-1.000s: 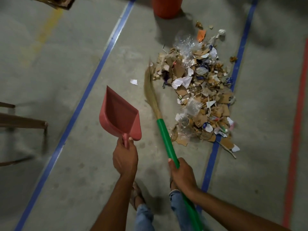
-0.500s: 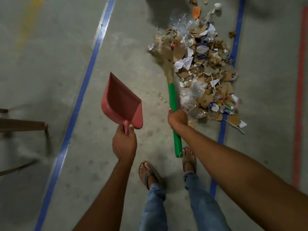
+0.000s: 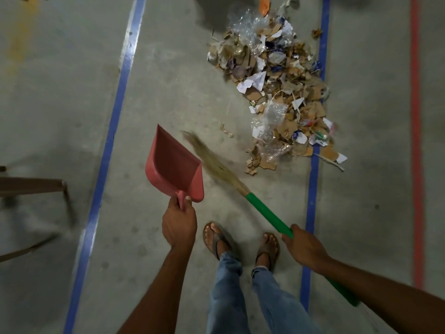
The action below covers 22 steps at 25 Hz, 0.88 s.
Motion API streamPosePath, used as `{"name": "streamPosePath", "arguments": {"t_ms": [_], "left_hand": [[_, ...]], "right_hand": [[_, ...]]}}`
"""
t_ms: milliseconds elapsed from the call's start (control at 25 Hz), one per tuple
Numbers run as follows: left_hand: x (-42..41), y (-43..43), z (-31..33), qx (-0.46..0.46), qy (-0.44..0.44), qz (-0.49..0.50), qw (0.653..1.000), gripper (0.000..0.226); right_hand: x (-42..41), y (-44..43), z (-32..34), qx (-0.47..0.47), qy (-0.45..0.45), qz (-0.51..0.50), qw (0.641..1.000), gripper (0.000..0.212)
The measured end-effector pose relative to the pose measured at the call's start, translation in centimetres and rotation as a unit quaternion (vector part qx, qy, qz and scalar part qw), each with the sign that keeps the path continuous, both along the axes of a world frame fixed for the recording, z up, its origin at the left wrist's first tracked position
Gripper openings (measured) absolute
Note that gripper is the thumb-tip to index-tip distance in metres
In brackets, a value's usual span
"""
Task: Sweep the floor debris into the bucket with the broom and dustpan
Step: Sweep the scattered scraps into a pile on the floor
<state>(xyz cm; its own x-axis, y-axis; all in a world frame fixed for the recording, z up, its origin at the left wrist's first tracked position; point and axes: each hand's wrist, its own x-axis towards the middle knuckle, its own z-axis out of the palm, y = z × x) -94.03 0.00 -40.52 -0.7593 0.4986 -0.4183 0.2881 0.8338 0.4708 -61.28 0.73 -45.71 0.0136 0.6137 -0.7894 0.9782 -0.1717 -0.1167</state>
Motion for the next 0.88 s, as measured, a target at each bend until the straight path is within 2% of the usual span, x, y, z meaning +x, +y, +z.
{"name": "streamPosePath", "arguments": {"t_ms": [160,360,480,600,720,800,880], "left_hand": [[3.9,-1.4,-0.9,-0.017,0.016,-0.036,0.999,0.03],[7.1,-0.5,0.2,0.014,0.002,-0.02,1.0,0.03],[10.1,-0.3,1.6,0.005,-0.011,-0.042,0.999,0.029],[12.6,-0.3,2.0,-0.033,-0.031,-0.065,0.997,0.029],[13.8,-1.1,1.5,-0.049,-0.035,-0.086,0.994,0.029],[13.9,-1.8,1.0,-0.056,-0.033,-0.105,0.992,0.028],[13.9,-2.1,0.4,-0.062,-0.024,-0.122,0.99,0.027]], "right_hand": [[1.4,6.9,-3.3,0.084,-0.056,-0.08,0.992,0.037],[1.7,12.3,0.3,0.17,0.025,-0.139,0.975,0.046],[6.7,7.9,3.2,0.153,0.042,-0.075,0.984,0.045],[12.4,0.3,3.5,0.111,0.051,-0.01,0.992,0.047],[16.7,-4.9,2.1,0.046,0.007,0.045,0.998,0.044],[17.9,-4.3,0.5,0.011,-0.027,0.034,0.999,0.041],[17.7,-1.0,-0.9,0.022,-0.046,-0.035,0.998,0.039]]}}
